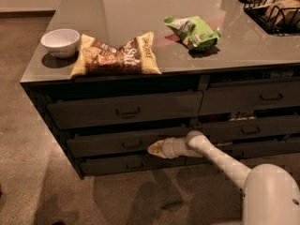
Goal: Close middle drawer
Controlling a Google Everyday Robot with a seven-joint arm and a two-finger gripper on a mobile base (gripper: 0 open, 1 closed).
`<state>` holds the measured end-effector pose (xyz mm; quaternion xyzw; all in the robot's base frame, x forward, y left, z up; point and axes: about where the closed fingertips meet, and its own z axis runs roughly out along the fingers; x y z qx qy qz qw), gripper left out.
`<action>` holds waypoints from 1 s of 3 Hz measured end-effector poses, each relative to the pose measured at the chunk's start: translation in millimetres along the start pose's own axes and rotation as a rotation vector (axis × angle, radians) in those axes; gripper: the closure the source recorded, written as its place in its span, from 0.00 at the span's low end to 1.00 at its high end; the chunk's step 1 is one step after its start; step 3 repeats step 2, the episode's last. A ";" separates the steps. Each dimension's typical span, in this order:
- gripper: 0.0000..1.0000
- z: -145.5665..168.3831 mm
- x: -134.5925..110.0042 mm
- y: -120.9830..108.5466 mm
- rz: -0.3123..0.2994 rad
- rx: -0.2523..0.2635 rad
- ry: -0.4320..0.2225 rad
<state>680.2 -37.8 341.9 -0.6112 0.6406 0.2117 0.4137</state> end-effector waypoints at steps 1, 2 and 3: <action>1.00 -7.6 0.3 8.6 0.000 -0.011 0.001; 1.00 -35.3 -3.1 46.2 0.028 -0.069 0.004; 1.00 -35.3 -3.1 46.2 0.028 -0.069 0.004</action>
Offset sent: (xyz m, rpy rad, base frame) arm -0.1009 -0.0328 0.0222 -0.0060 0.1231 0.0690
